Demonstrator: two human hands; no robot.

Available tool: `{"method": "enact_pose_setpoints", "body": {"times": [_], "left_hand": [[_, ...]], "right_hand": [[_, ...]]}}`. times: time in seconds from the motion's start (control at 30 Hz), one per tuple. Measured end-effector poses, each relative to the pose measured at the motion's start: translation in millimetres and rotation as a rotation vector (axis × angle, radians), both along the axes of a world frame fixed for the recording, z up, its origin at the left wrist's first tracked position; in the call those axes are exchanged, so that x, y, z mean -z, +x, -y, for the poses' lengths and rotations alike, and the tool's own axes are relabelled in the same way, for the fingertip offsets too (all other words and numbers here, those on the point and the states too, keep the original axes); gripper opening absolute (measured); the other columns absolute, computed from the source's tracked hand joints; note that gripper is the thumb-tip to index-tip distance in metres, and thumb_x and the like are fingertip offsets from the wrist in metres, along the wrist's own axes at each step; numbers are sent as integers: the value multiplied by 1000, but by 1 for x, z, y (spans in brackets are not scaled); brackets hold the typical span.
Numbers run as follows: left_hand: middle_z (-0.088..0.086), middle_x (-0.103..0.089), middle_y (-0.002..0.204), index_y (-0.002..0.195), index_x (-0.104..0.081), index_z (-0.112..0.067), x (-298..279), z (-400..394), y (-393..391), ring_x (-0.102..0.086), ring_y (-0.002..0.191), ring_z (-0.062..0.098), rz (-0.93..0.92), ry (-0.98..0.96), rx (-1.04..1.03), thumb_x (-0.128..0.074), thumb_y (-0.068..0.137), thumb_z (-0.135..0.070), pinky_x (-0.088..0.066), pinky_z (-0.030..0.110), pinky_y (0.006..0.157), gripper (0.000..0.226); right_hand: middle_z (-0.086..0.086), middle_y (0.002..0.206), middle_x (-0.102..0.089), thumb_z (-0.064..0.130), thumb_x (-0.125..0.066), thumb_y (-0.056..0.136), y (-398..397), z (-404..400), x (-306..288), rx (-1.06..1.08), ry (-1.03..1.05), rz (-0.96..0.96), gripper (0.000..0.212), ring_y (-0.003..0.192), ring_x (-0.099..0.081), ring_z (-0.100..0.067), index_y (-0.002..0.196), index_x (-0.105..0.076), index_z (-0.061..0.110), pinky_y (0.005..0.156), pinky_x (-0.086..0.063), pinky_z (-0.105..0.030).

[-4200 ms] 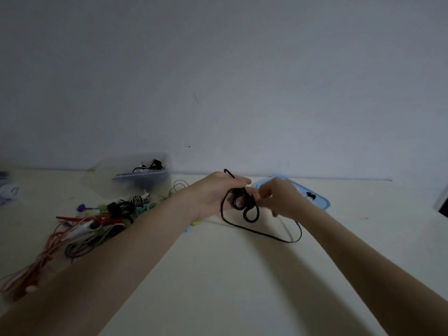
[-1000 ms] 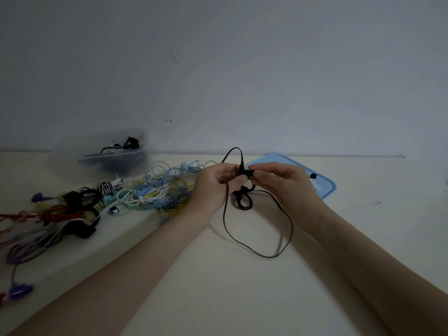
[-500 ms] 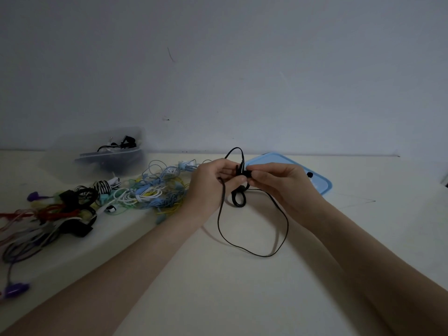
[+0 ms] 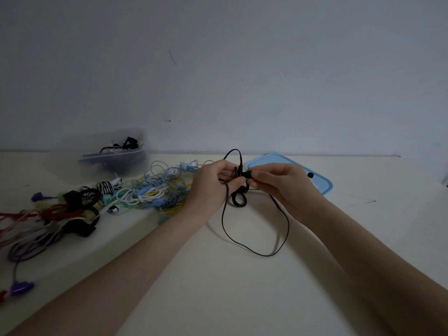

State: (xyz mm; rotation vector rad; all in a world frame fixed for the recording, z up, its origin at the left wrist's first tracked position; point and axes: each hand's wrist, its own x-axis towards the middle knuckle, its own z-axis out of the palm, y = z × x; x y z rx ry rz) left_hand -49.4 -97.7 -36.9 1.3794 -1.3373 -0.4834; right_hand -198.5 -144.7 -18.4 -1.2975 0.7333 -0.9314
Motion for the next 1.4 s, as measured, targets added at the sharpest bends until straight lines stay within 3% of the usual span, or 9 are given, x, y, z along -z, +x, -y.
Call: {"method": "enact_pose_setpoints", "body": {"times": [0.17, 0.27, 0.43, 0.63, 1.0, 1.13, 1.23, 1.33, 1.4], "left_hand": [[-15, -59, 71, 83, -64, -18, -2, -4, 0, -55, 65, -6, 159, -73, -11, -73, 75, -4, -47, 11, 69, 18], [-17, -57, 71, 88, -67, -12, -1, -4, 0, -54, 65, -9, 211, -88, -7, -73, 75, -4, -45, 7, 67, 16], [-9, -61, 74, 87, -63, -15, 1, 3, -4, -58, 68, 1, 34, -4, -35, -72, 77, -6, -48, 12, 68, 15], [0, -64, 77, 83, -61, -20, -5, 3, -12, -63, 70, 16, -153, 34, 10, -69, 79, -3, -55, 33, 72, 20], [-4, -64, 74, 75, -55, -26, -2, 1, -12, -63, 69, 12, -128, 23, -66, -72, 78, -8, -54, 33, 71, 25], [-6, -63, 75, 76, -55, -28, -1, 2, -15, -63, 71, 11, -73, 26, -75, -71, 78, -10, -54, 31, 70, 25], [-9, -61, 76, 79, -57, -26, -1, 6, -16, -63, 72, 11, -12, 58, -58, -71, 79, -11, -52, 26, 68, 21], [-12, -59, 77, 89, -61, -21, -4, 15, -20, -58, 71, 7, 118, 146, -48, -71, 80, -18, -46, 18, 67, 13], [-7, -63, 82, 96, -67, -18, -7, 20, -23, -59, 75, 12, 158, 173, -66, -70, 80, -21, -48, 24, 73, 17]], "right_hand": [[-11, 72, -71, -8, -57, 84, -2, -1, 0, -38, 89, 16, 14, 67, -68, -15, 79, -69, -2, 73, -57, -19], [-12, 76, -71, -8, -57, 83, -4, -1, 1, -52, 171, 43, 11, 67, -69, -14, 82, -67, -4, 73, -57, -19], [-11, 72, -69, -4, -55, 88, -1, -2, 0, -5, -50, -36, 15, 67, -66, -15, 82, -68, 0, 74, -56, -19], [-11, 74, -68, -4, -54, 89, -1, -1, -2, 57, -154, -56, 14, 64, -66, -11, 91, -68, -4, 72, -56, -18], [-8, 70, -68, 0, -55, 90, -1, 2, -1, 84, -177, -49, 13, 60, -65, -11, 88, -68, -2, 67, -56, -20], [0, 66, -65, 3, -62, 85, 1, 3, 0, 135, -415, -285, 15, 57, -61, -5, 73, -67, 11, 59, -51, -16], [10, 65, -62, 15, -62, 87, -3, 10, -1, 305, -647, -505, 13, 58, -57, -1, 77, -70, 11, 62, -45, -14], [-4, 84, -68, 9, -55, 89, -15, 25, -3, 467, -786, -765, 17, 78, -61, -18, 90, -72, 5, 72, -43, -22], [-13, 100, -69, 2, -48, 89, -28, 35, -3, 554, -780, -886, 26, 91, -62, -27, 100, -71, 6, 78, -45, -30]]}}
